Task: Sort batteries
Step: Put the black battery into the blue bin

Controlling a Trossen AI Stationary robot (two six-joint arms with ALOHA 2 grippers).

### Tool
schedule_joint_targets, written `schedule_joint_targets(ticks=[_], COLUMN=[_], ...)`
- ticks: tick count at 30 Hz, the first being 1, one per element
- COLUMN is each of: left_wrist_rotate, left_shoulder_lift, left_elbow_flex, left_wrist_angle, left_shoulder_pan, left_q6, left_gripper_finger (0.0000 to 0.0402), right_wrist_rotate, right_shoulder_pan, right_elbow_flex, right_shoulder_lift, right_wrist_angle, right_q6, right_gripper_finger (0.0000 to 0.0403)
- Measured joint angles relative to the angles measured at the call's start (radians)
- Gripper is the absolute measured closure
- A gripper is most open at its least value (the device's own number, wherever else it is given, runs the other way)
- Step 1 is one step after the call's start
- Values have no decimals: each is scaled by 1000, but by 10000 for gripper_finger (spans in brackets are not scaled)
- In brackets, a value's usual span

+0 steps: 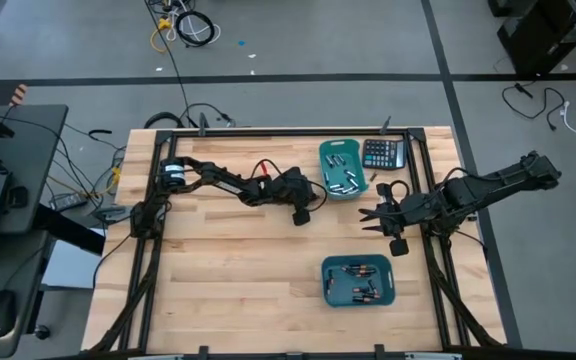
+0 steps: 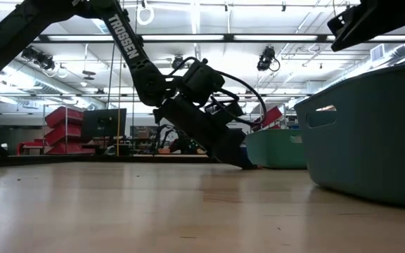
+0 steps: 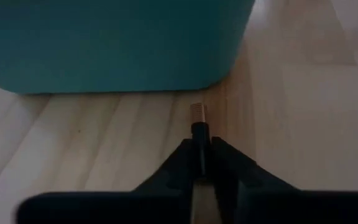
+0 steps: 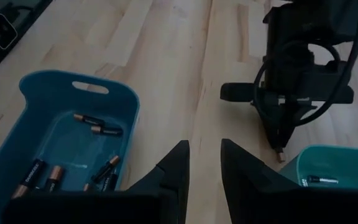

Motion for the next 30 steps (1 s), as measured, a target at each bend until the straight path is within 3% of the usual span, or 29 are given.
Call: schedule_joint_targets(ticks=[4,16,30], left_wrist_rotate=[-3,-45,-117], left_shoulder_lift=[-1,-40,-187], left_elbow_flex=[0,-3,-13], left_wrist_angle=[-16,-57,-332], left_shoulder_pan=[4,-14,-32], left_q6=[-9,-12,42], left_gripper_finger=[387,387,389], right_wrist_rotate=[0,0,0], right_shoulder_pan=[0,0,0], right_elbow_flex=[-4,-4,-5], right_shoulder_lift=[0,0,0], right_wrist_angle=[1,9,38], right_q6=[3,1,-4], right_gripper_finger=[325,325,325])
